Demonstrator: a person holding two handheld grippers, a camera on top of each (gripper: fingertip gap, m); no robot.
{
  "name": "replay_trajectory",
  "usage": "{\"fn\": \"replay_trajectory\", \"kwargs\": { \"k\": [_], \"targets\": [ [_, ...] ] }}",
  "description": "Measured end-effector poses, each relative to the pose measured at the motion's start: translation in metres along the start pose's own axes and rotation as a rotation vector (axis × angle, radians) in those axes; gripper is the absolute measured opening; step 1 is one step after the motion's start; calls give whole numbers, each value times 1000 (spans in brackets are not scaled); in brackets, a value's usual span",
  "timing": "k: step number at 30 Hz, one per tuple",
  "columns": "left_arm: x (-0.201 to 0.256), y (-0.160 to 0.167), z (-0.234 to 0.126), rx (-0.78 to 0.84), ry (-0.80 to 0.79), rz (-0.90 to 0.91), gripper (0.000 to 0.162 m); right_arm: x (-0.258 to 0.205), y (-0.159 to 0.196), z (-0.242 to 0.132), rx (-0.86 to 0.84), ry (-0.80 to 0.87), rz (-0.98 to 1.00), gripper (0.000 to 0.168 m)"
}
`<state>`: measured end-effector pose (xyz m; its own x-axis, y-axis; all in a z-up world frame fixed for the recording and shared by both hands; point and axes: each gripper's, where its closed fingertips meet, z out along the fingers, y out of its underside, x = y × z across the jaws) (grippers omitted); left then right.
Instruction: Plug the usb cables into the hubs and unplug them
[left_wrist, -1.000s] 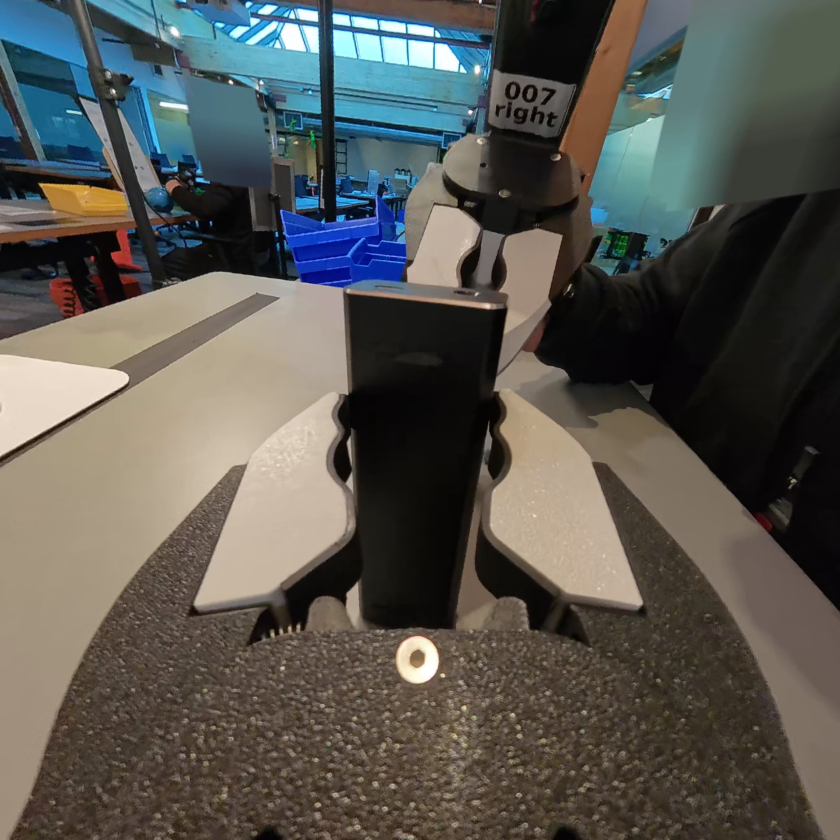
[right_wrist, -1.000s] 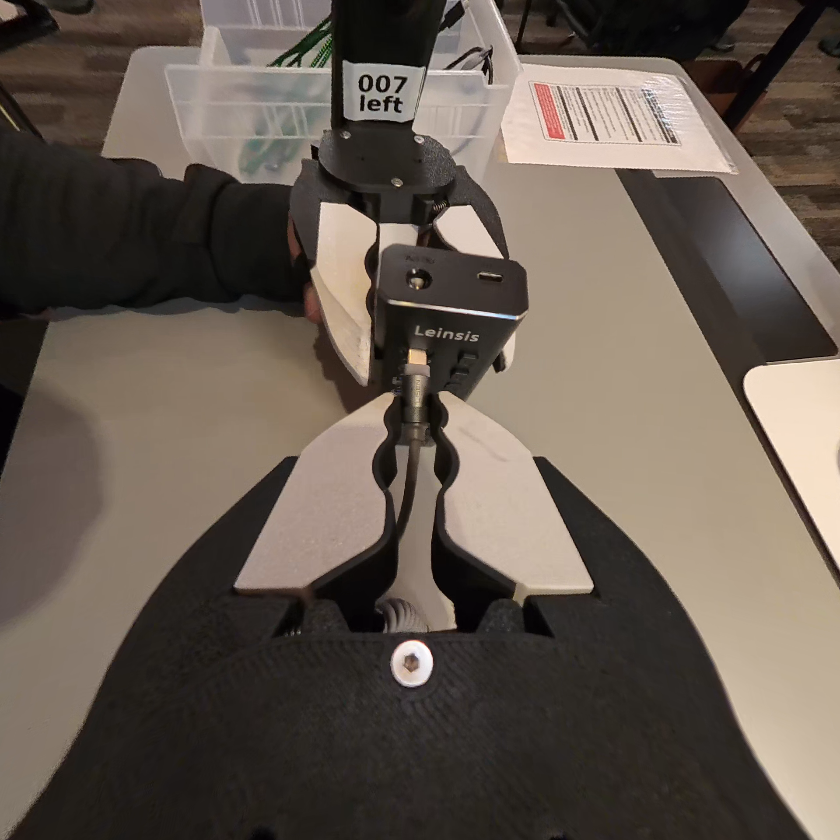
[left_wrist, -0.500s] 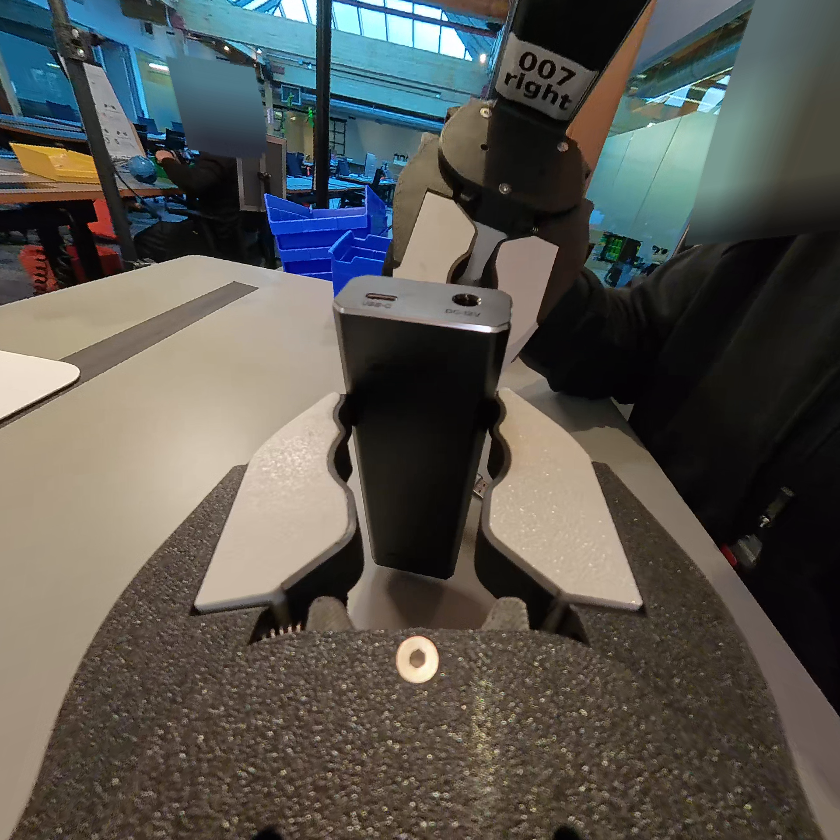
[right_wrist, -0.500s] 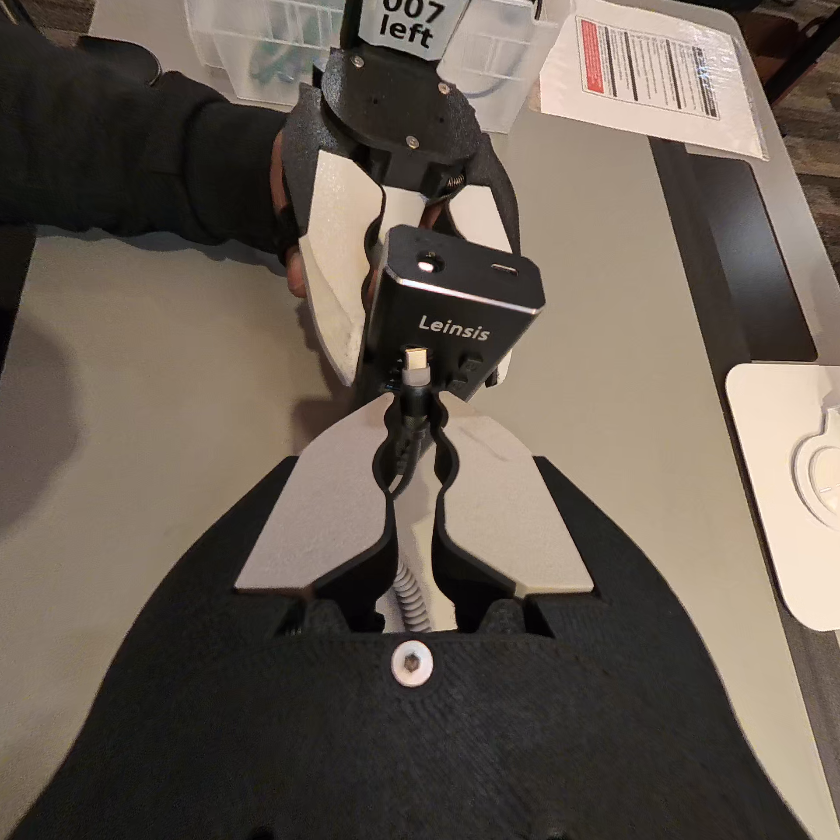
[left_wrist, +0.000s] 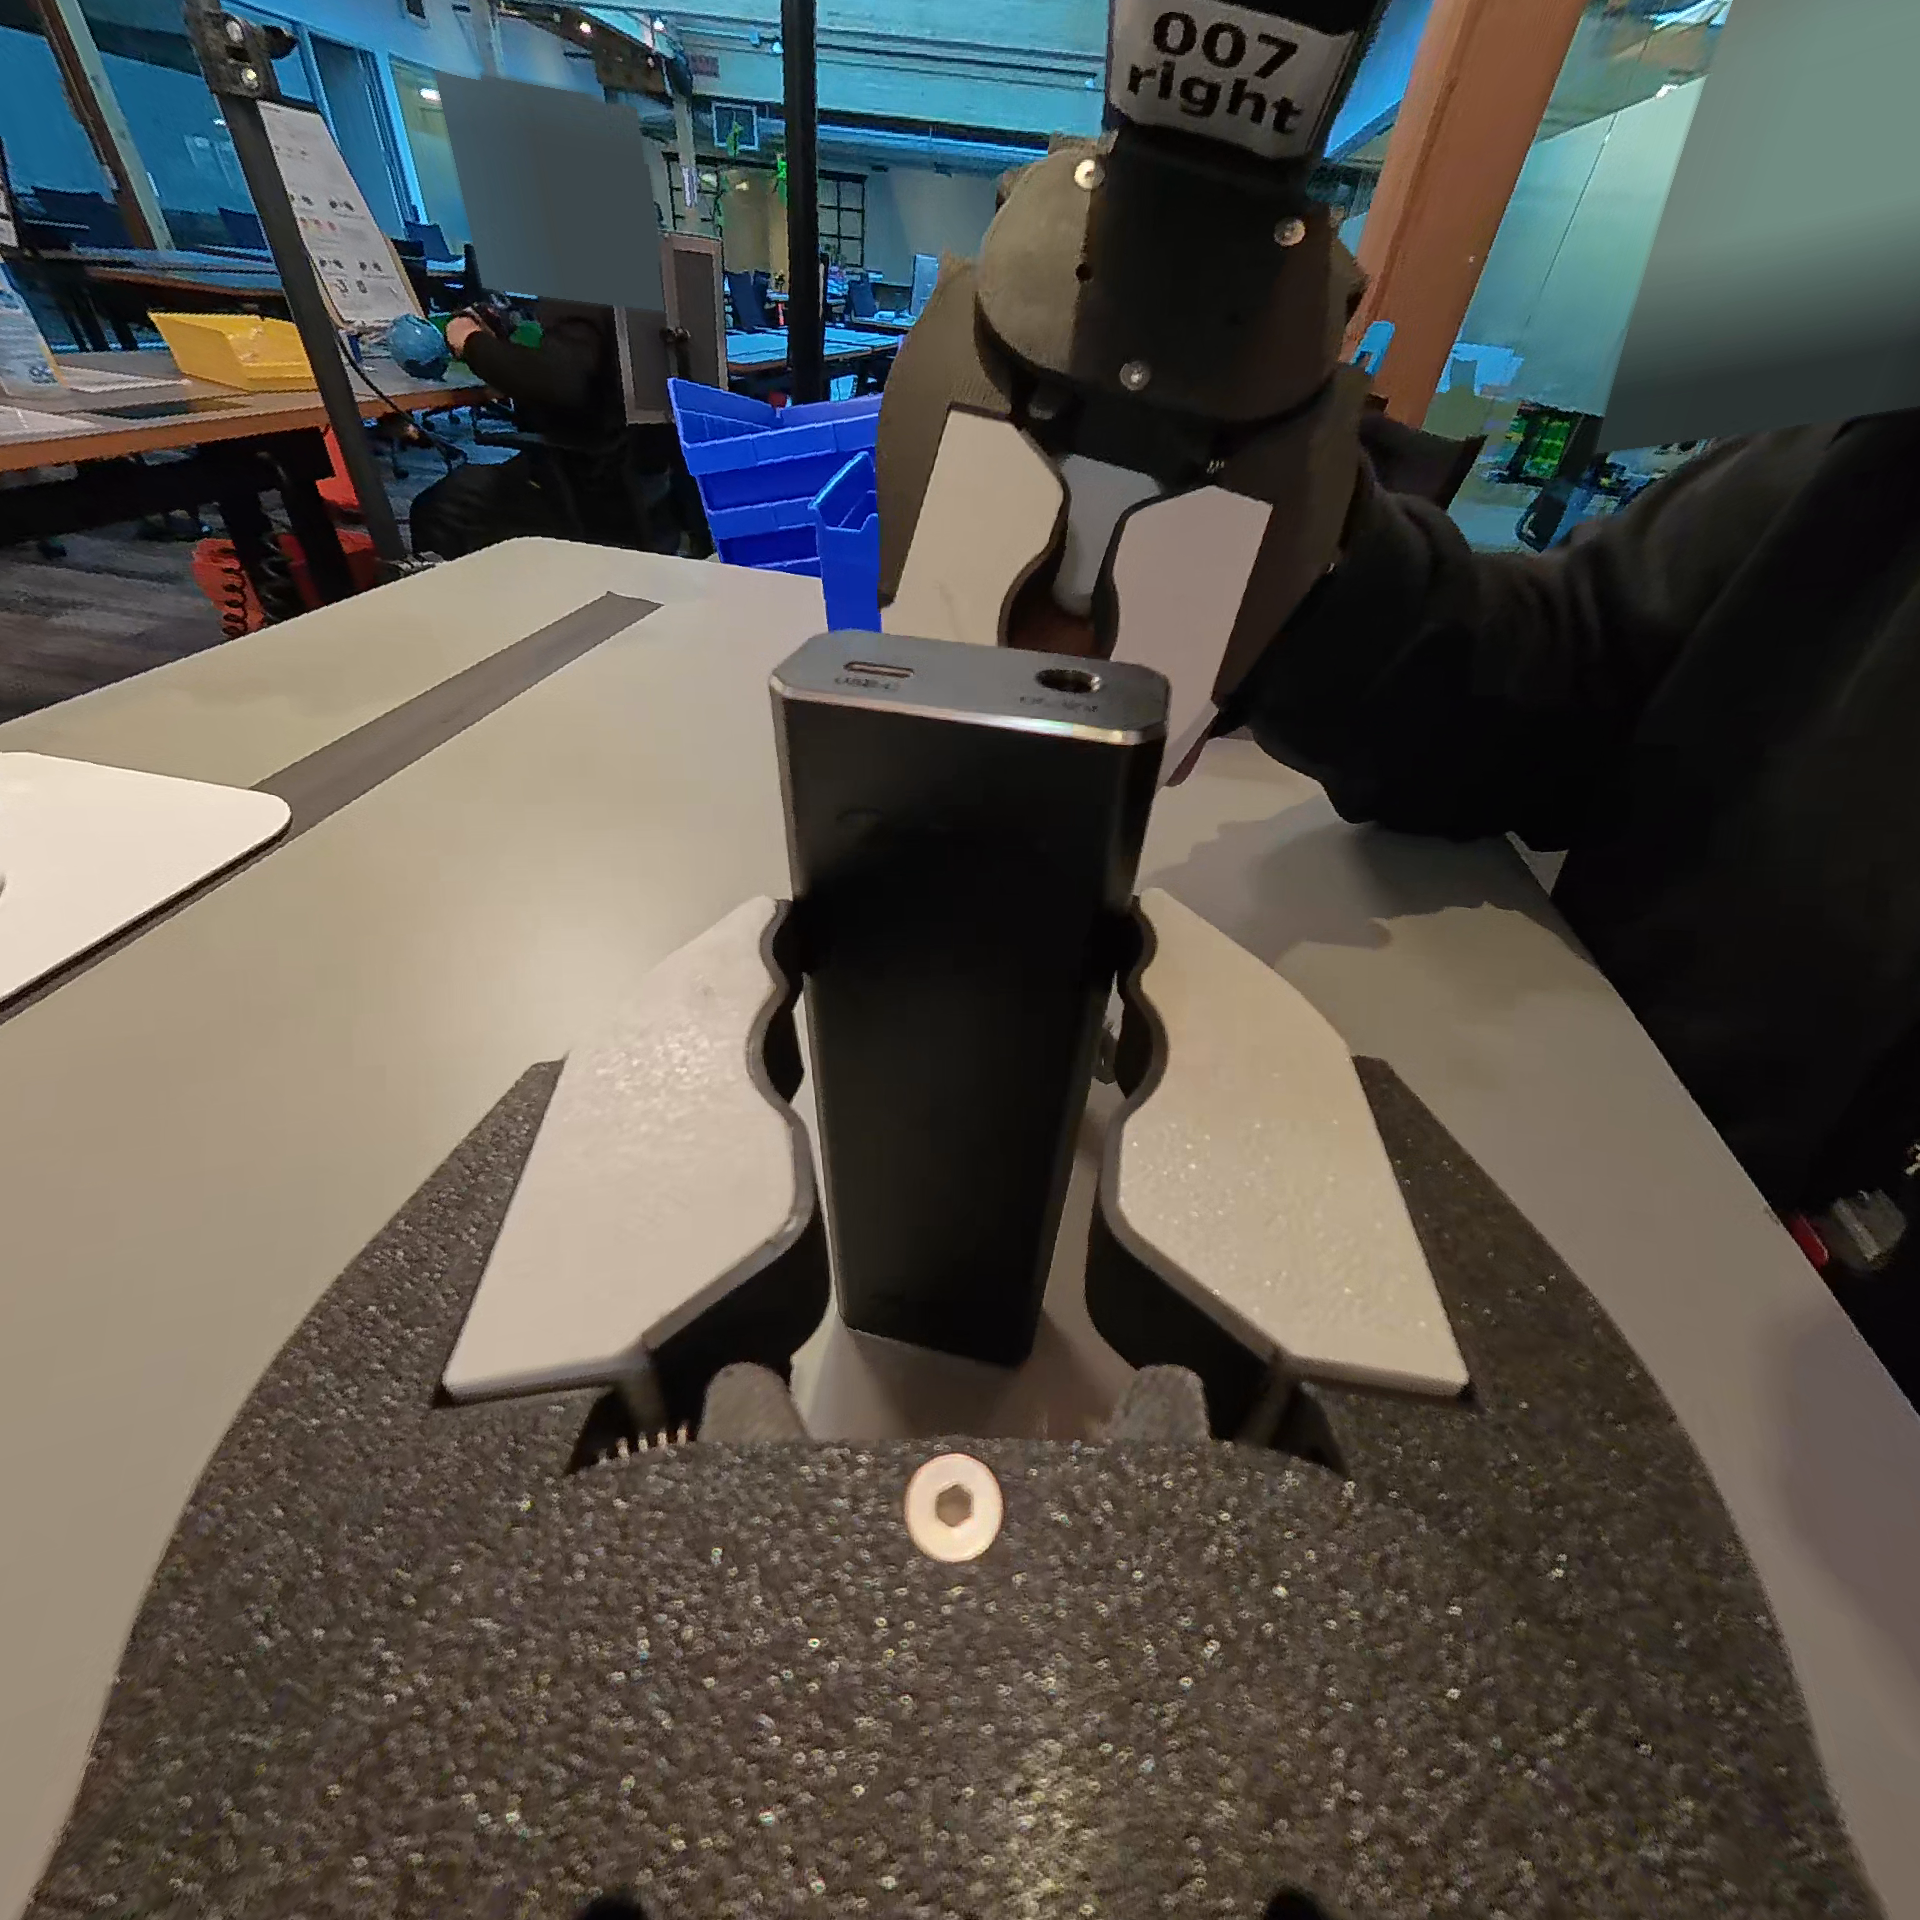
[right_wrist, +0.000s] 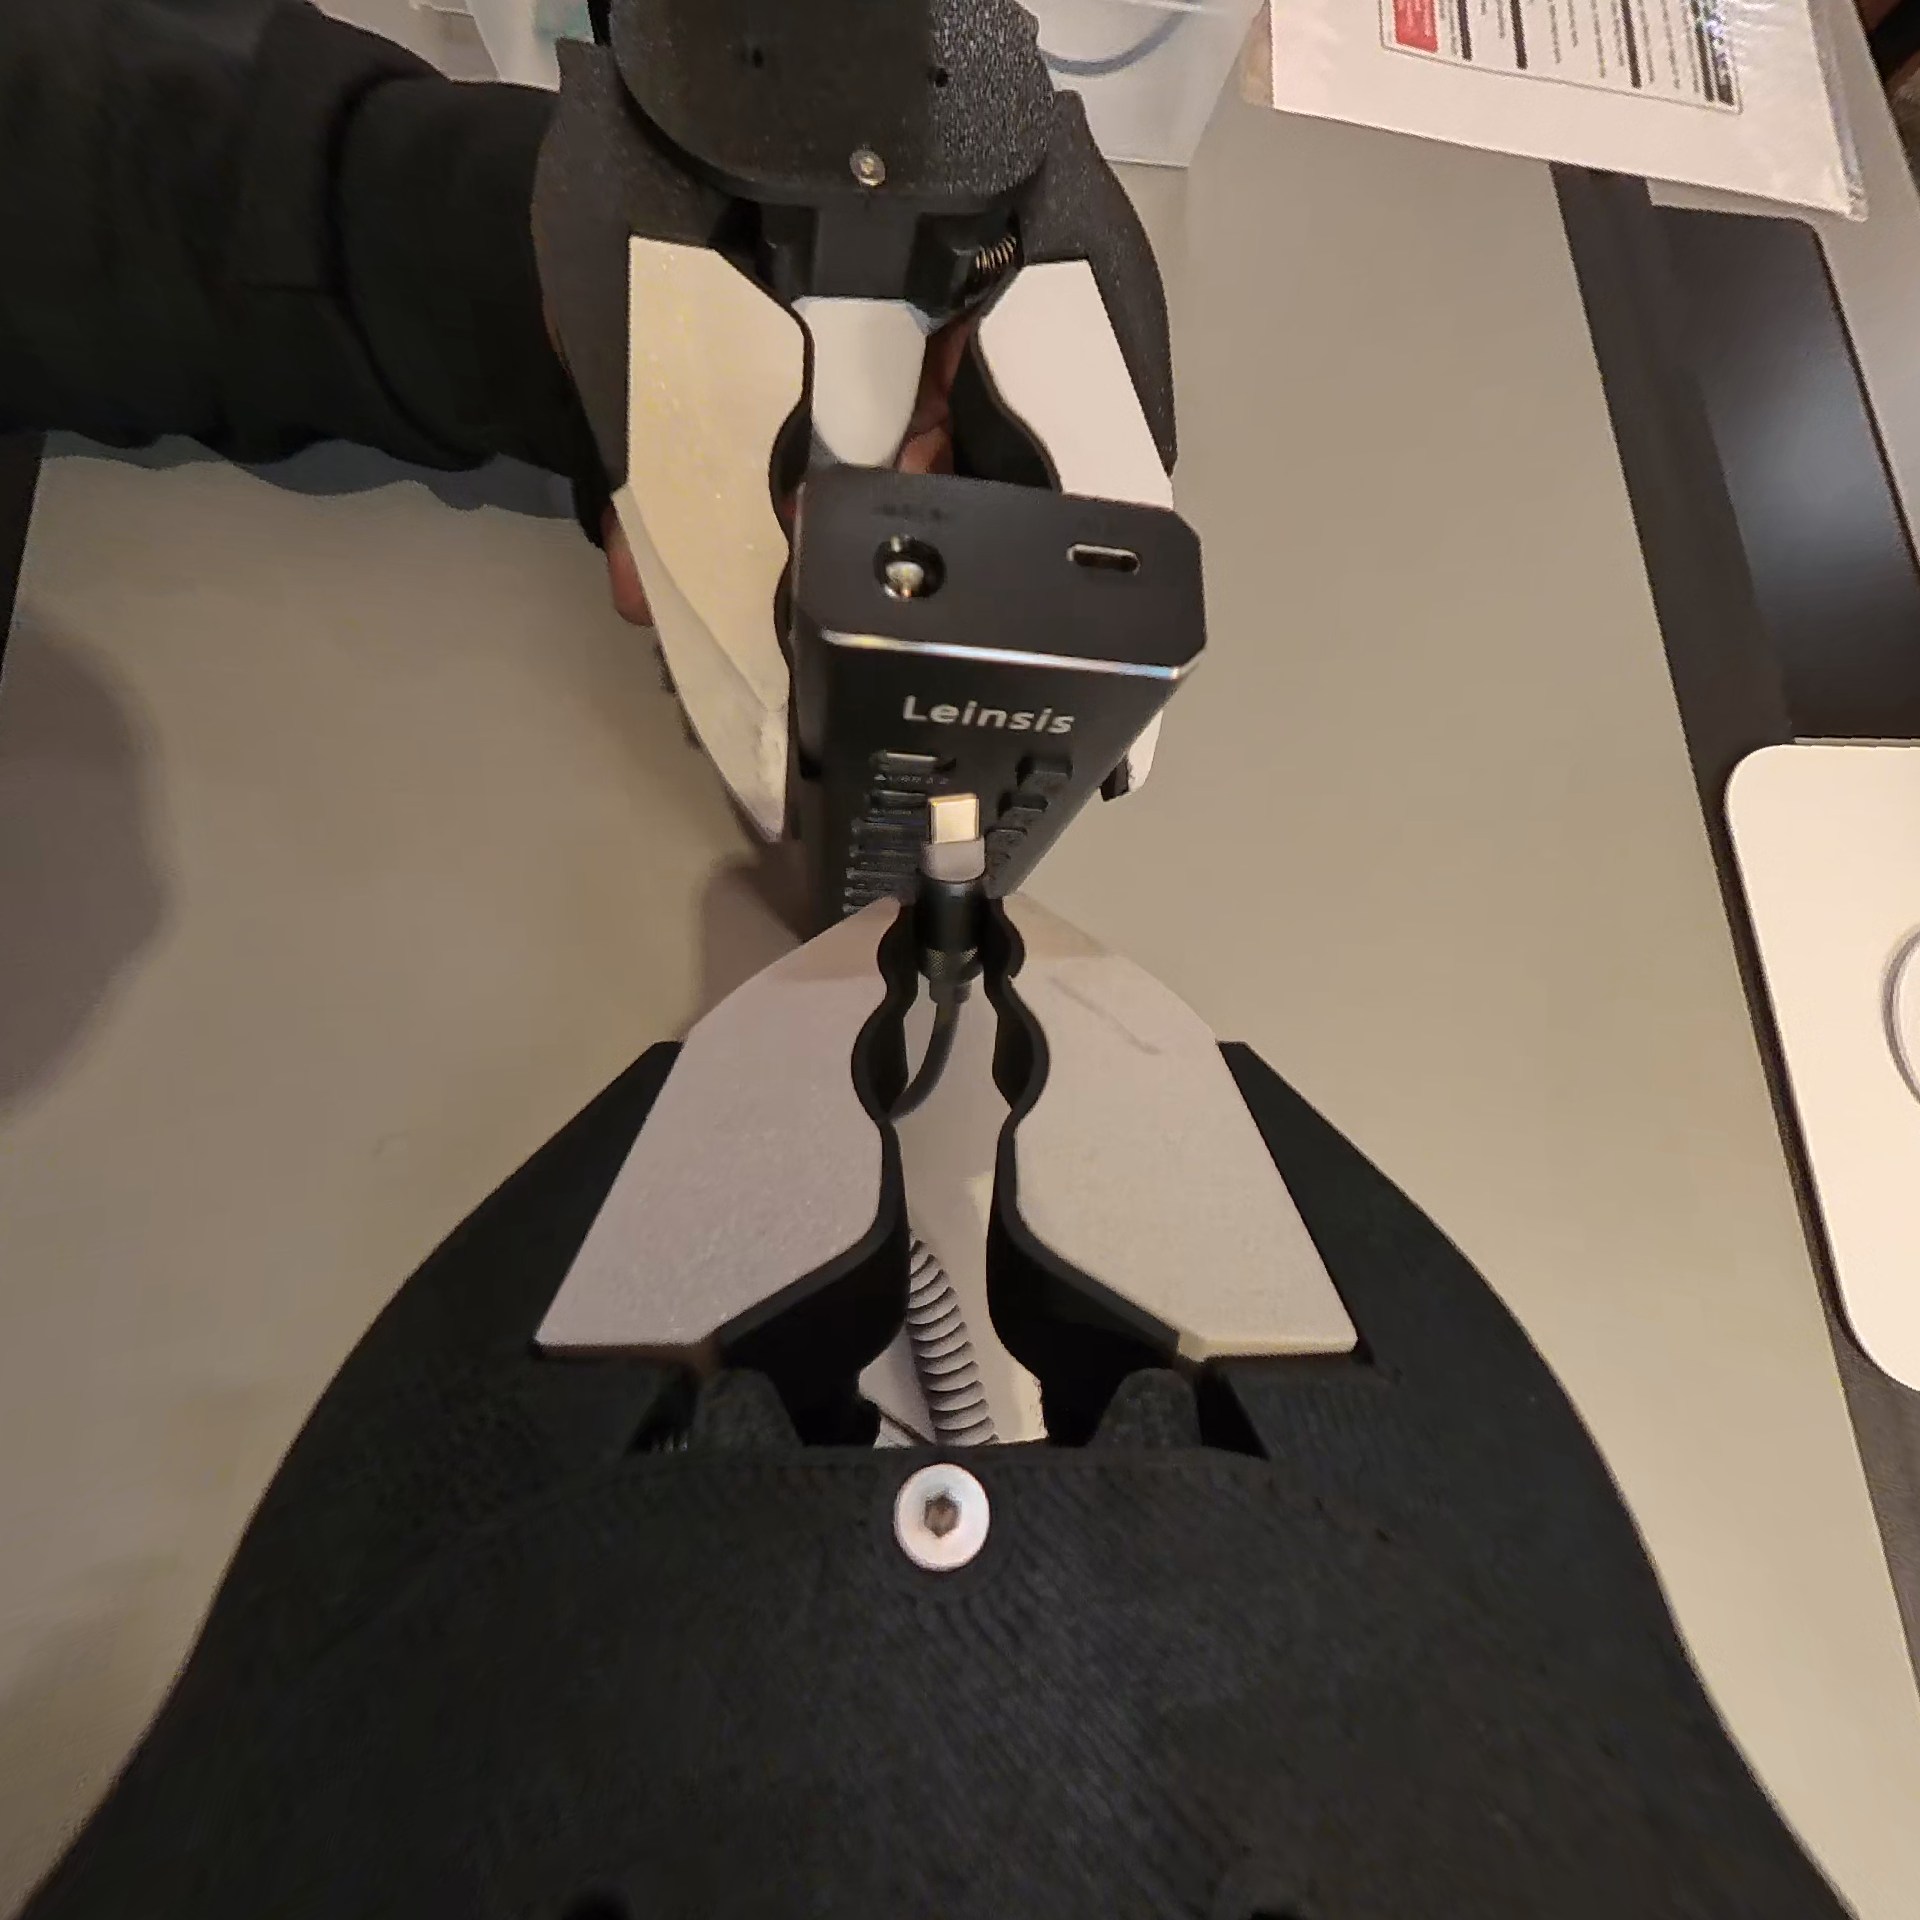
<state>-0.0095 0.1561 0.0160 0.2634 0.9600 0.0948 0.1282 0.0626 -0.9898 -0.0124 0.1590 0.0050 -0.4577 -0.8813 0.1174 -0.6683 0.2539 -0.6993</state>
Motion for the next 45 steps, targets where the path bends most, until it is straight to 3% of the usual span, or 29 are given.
{"fn": "replay_trajectory", "kwargs": {
  "k": [19, 24, 27, 29, 31, 33, 39, 45],
  "targets": [
    [8, -14, -12, 82, 20, 30, 66, -4, 1, -5, 19, -14, 0, 10],
    [7, -26, -26, 82, -61, 70, 68, -6, 5, -7, 12, -20, 12, 11],
    [14, -47, -44, 109, -168, 113, 62, -11, 9, -12, 4, -19, 16, 11],
    [25, -55, -53, 131, -250, 98, 45, -15, 14, -18, 2, -13, 20, 11],
    [38, -53, -52, 129, -295, 21, 31, -20, 17, -23, 5, -12, 24, 10],
    [54, -41, -41, 105, -294, -101, 29, -28, 18, -27, 7, -17, 19, 10],
    [82, -6, -1, 42, -287, -456, 32, -58, 18, -24, -9, -42, -38, 10],
    [83, 11, 13, 67, -254, -665, 38, -77, 20, -15, 2, -49, -71, 10]
  ]
}}
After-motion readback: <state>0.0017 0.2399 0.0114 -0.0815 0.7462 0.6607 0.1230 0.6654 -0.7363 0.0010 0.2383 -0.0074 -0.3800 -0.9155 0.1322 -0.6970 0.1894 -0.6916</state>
